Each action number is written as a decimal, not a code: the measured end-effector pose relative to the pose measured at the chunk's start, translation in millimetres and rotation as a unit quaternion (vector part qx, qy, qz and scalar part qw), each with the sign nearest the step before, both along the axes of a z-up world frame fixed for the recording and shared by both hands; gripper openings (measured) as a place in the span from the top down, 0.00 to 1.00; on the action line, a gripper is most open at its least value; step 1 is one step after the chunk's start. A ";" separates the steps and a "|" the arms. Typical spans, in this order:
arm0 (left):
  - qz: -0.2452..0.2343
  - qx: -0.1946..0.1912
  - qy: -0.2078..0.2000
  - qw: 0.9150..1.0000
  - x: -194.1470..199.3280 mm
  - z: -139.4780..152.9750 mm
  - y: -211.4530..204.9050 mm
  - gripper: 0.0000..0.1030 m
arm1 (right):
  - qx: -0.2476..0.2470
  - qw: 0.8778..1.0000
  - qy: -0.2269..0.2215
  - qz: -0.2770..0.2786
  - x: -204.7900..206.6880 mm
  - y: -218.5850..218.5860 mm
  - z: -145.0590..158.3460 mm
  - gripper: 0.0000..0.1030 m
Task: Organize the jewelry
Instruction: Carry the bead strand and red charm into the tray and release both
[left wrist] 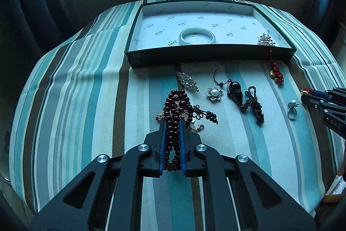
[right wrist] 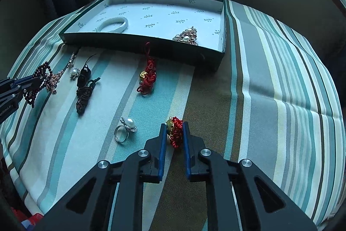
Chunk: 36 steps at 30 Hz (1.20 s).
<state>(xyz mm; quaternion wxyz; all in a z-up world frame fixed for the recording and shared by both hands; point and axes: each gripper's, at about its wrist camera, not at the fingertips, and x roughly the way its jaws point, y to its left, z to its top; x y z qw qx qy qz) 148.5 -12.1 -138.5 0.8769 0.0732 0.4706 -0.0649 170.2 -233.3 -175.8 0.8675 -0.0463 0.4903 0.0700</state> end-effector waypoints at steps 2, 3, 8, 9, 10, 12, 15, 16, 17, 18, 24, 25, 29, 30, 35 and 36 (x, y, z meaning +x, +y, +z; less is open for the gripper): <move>-0.001 -0.001 -0.003 1.000 0.5 2.7 0.0 0.90 | 0.002 1.000 -0.004 0.001 0.0 1.7 4.2 0.86; -0.002 -0.001 -0.005 1.000 0.8 4.4 -0.5 0.90 | 0.004 1.000 -0.007 0.002 -0.3 2.0 6.5 0.86; -0.012 -0.005 -0.021 1.000 5.0 17.6 -6.1 0.90 | 0.011 1.000 -0.024 0.003 2.7 2.0 20.4 0.86; -0.015 -0.006 -0.024 1.000 7.0 20.4 -8.0 0.90 | 0.012 1.000 -0.027 0.002 4.4 2.0 22.7 0.86; -0.019 -0.006 -0.028 0.999 9.1 23.1 -10.2 0.90 | 0.014 0.999 -0.030 0.002 6.7 2.2 24.9 0.86; -0.026 -0.006 -0.036 0.999 14.7 28.2 -15.2 0.90 | 0.017 0.999 -0.036 0.003 12.6 2.9 29.0 0.86; -0.034 -0.008 -0.046 0.998 25.5 34.6 -20.8 0.90 | 0.018 0.999 -0.047 0.006 22.6 6.2 35.5 0.86; -0.036 -0.007 -0.050 0.998 29.4 36.6 -22.4 0.90 | 0.020 0.999 -0.050 0.007 26.1 7.4 37.6 0.86; -0.037 -0.005 -0.054 0.998 34.0 38.2 -23.7 0.90 | 0.023 0.998 -0.053 0.009 30.0 8.6 39.3 0.86; -0.039 -0.004 -0.058 0.998 39.0 39.6 -24.5 0.90 | 0.024 0.998 -0.055 0.011 34.4 10.4 40.5 0.86; -0.040 -0.002 -0.070 0.997 74.3 41.8 -26.1 0.90 | 0.030 0.997 -0.071 0.023 63.7 25.5 47.1 0.86; -0.039 -0.002 -0.072 0.997 80.4 41.5 -26.0 0.90 | 0.030 0.997 -0.074 0.024 69.0 28.7 47.6 0.86; -0.031 0.003 -0.076 0.997 106.2 36.8 -22.7 0.89 | 0.033 0.996 -0.078 0.028 90.2 36.4 48.0 0.86; -0.029 0.004 -0.076 0.997 112.9 34.6 -22.0 0.90 | 0.032 0.996 -0.078 0.029 95.0 38.1 47.0 0.86; -0.018 0.008 -0.064 0.998 141.8 18.5 -18.4 0.90 | 0.030 0.997 -0.069 0.028 112.4 43.5 37.2 0.86; -0.015 0.010 -0.061 0.998 146.3 14.6 -17.9 0.90 | 0.030 0.997 -0.067 0.027 115.1 44.0 34.5 0.86</move>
